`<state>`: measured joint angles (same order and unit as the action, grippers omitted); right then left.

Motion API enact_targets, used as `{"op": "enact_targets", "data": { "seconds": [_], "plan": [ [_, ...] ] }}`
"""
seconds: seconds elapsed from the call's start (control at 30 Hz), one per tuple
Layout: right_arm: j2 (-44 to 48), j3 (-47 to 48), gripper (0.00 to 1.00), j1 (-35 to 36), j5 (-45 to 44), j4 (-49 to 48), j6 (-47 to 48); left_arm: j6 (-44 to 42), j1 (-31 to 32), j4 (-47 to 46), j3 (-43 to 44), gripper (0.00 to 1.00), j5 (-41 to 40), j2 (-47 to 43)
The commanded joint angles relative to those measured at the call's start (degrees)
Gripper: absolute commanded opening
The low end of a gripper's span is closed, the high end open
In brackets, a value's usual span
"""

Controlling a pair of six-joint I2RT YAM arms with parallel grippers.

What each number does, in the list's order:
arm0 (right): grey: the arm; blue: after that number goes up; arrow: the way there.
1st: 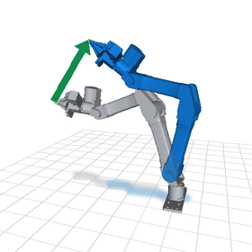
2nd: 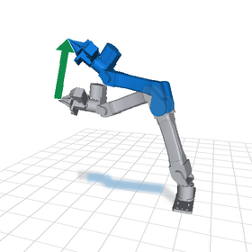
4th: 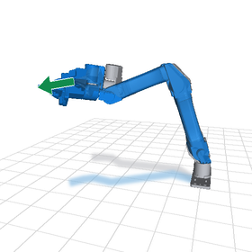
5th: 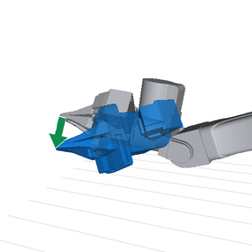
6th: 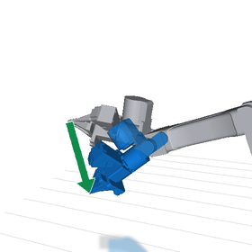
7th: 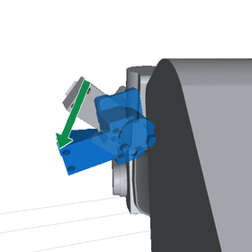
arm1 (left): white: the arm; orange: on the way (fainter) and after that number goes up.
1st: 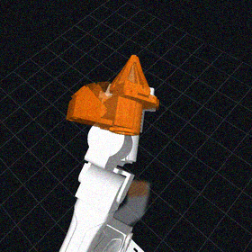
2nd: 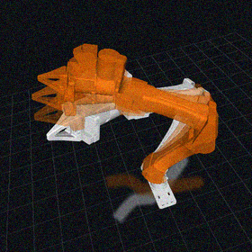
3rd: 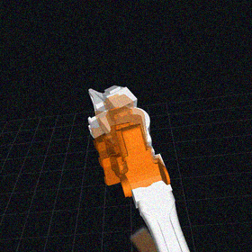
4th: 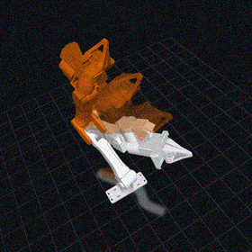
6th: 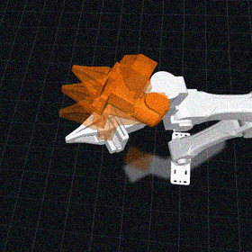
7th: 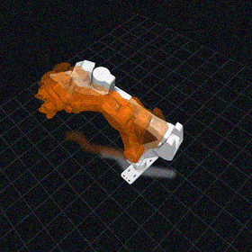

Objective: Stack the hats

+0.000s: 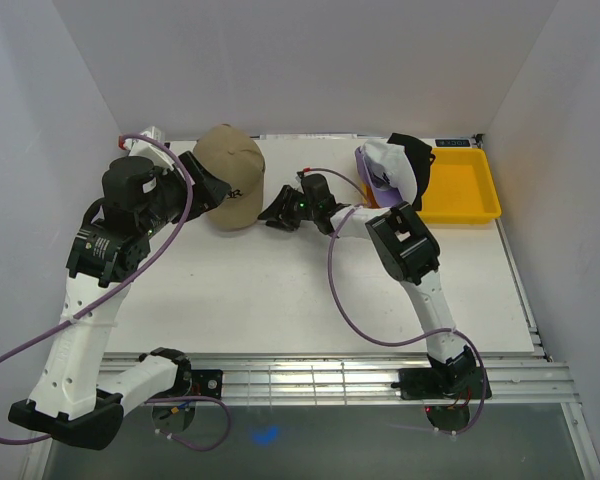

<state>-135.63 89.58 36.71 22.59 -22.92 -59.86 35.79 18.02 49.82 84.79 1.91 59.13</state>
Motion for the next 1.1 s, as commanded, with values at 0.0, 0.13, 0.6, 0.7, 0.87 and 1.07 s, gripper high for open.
{"op": "enact_targets", "data": {
  "seconds": [0.0,0.13,0.6,0.7,0.87,1.07],
  "plan": [
    [5.03,2.62,0.47,-0.32,-1.32,3.58,4.13,0.24,0.17,-0.25,-0.51,0.81,0.46,-0.95],
    [6.43,3.41,0.47,-0.32,-1.67,7.44,5.97,0.42,0.17,-0.69,-0.95,0.81,0.64,-1.04],
    [16.36,6.56,0.47,-1.20,-1.23,19.74,16.86,1.30,0.17,-3.50,-2.00,0.81,2.39,-0.86],
    [20.57,8.15,0.47,-2.43,-1.67,25.80,20.81,1.30,0.17,-4.03,-2.61,0.81,2.48,-0.95],
    [27.77,12.01,0.48,-7.95,-3.60,37.74,26.89,1.65,0.17,-5.26,-3.84,0.81,3.10,-1.21],
    [36.47,12.03,0.49,-19.10,-2.99,45.41,32.07,1.91,0.26,-6.14,-4.46,0.81,3.80,-1.39]
  ]
}}
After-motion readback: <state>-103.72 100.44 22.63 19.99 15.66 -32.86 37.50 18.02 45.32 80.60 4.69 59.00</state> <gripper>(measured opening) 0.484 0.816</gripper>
